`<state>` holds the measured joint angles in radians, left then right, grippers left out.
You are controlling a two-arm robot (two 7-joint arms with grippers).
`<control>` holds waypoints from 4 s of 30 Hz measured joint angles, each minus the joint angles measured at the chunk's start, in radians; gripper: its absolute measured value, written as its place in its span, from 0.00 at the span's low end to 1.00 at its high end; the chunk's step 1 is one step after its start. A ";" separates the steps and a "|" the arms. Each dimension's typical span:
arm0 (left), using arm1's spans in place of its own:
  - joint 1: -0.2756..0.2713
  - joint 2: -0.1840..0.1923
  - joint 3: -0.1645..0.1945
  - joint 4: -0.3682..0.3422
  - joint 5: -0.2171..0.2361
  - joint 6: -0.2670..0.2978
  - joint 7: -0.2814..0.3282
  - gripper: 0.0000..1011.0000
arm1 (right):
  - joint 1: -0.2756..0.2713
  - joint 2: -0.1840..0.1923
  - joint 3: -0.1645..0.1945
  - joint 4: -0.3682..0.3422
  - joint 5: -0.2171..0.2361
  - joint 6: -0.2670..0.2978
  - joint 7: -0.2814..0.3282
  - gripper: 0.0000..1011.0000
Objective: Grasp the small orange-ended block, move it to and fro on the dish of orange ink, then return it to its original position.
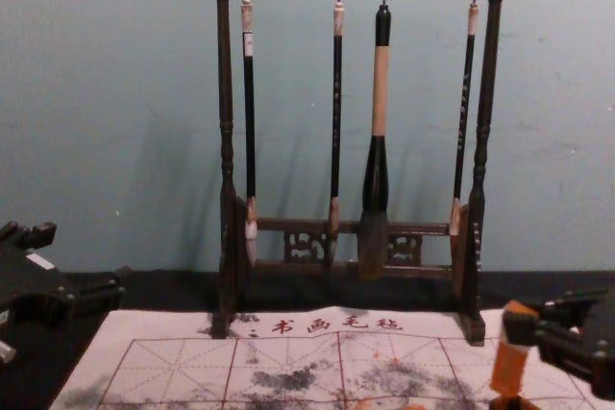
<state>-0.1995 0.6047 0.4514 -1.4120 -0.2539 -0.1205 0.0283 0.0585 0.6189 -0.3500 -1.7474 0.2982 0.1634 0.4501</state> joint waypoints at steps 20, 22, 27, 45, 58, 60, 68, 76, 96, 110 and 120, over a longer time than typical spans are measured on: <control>0.000 0.000 0.000 0.000 0.000 0.000 0.000 0.99 | -0.030 0.004 0.034 0.010 0.005 0.011 -0.012 0.09; 0.000 0.000 0.000 0.000 0.000 0.000 0.000 0.99 | -0.025 0.000 0.031 0.021 0.003 0.013 -0.009 0.09; 0.000 0.000 0.000 0.000 0.000 0.000 0.000 0.99 | -0.015 -0.005 0.021 0.043 -0.003 0.017 -0.003 0.09; 0.000 0.000 0.000 0.000 0.000 0.000 0.000 0.99 | 0.016 -0.024 -0.010 0.100 -0.024 0.025 0.011 0.09; 0.000 0.000 0.000 0.000 0.000 0.000 0.000 0.99 | 0.032 -0.036 -0.022 0.127 -0.032 0.033 0.015 0.09; 0.000 0.000 0.000 0.000 0.000 0.000 0.000 0.99 | 0.033 -0.037 -0.022 0.128 -0.032 0.035 0.015 0.09; 0.000 0.000 0.000 0.000 0.000 0.000 0.000 0.99 | 0.034 -0.040 -0.021 0.132 -0.031 0.041 0.011 0.09; 0.000 0.000 0.000 0.000 0.000 0.000 0.000 0.99 | 0.034 -0.040 -0.020 0.131 -0.031 0.041 0.011 0.09; 0.000 0.000 0.000 0.000 0.000 0.000 0.000 0.99 | 0.033 -0.039 -0.020 0.129 -0.029 0.039 0.011 0.37; 0.000 0.000 0.000 0.000 0.000 0.000 0.000 0.99 | 0.033 -0.039 -0.020 0.129 -0.029 0.039 0.011 0.81; 0.000 0.000 0.000 0.000 0.000 0.000 0.000 0.99 | 0.033 -0.039 -0.020 0.130 -0.029 0.039 0.011 0.99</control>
<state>-0.1995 0.6047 0.4514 -1.4120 -0.2539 -0.1205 0.0283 0.0912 0.5803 -0.3697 -1.6179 0.2687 0.2020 0.4612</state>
